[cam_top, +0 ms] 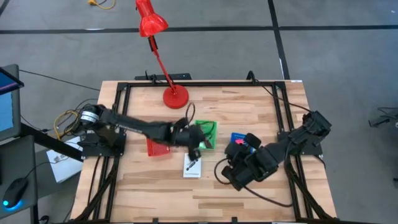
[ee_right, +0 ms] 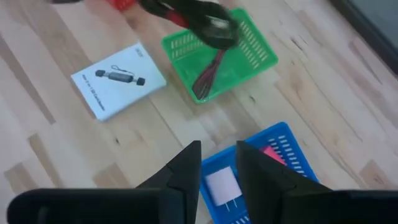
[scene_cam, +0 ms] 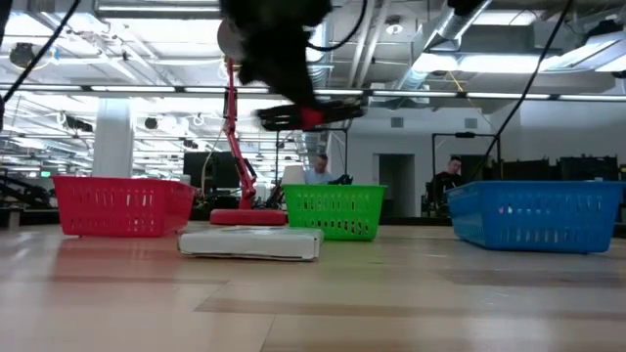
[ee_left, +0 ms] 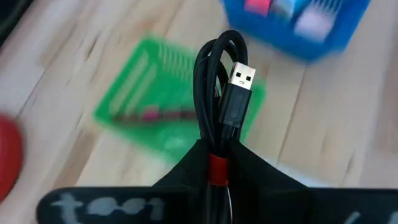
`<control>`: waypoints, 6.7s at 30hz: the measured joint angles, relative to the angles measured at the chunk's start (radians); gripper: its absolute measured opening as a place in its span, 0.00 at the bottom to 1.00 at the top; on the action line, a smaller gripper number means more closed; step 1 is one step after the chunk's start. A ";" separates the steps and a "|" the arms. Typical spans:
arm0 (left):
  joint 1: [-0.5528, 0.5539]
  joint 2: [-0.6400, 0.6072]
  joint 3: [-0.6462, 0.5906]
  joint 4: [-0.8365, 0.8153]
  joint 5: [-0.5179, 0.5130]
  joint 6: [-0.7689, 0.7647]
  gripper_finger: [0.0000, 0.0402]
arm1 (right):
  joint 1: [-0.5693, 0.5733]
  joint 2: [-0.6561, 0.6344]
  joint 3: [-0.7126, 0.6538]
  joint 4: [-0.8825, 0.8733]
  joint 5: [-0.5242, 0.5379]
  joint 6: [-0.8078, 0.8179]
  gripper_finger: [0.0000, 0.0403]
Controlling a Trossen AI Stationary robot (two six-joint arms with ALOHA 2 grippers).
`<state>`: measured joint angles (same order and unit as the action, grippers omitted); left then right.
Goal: Pick and place items into bin
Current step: Put the black charger cable into the green bin, then put the white card reader box into the orange bin
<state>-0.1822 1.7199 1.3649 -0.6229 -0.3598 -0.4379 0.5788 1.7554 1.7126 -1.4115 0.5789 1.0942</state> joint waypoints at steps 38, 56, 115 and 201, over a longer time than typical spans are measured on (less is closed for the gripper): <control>0.203 0.261 0.000 0.292 0.092 -0.106 0.31 | 0.152 0.000 -0.100 -0.026 -0.002 0.260 0.23; 0.060 0.024 0.523 -0.626 -0.123 0.214 0.31 | 0.145 -0.003 -0.100 -0.006 0.055 0.207 0.23; -0.170 -0.328 0.070 -0.817 -0.201 -0.202 0.31 | -0.193 0.429 -0.098 0.890 -0.275 -0.333 0.23; -0.205 -0.310 -0.714 0.866 0.118 -0.309 0.31 | 0.099 0.489 -0.063 0.810 -0.217 -0.480 0.23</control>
<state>-0.3872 1.4097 0.6510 0.2428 -0.2420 -0.7467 0.6782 2.2443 1.6497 -0.6015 0.3621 0.6142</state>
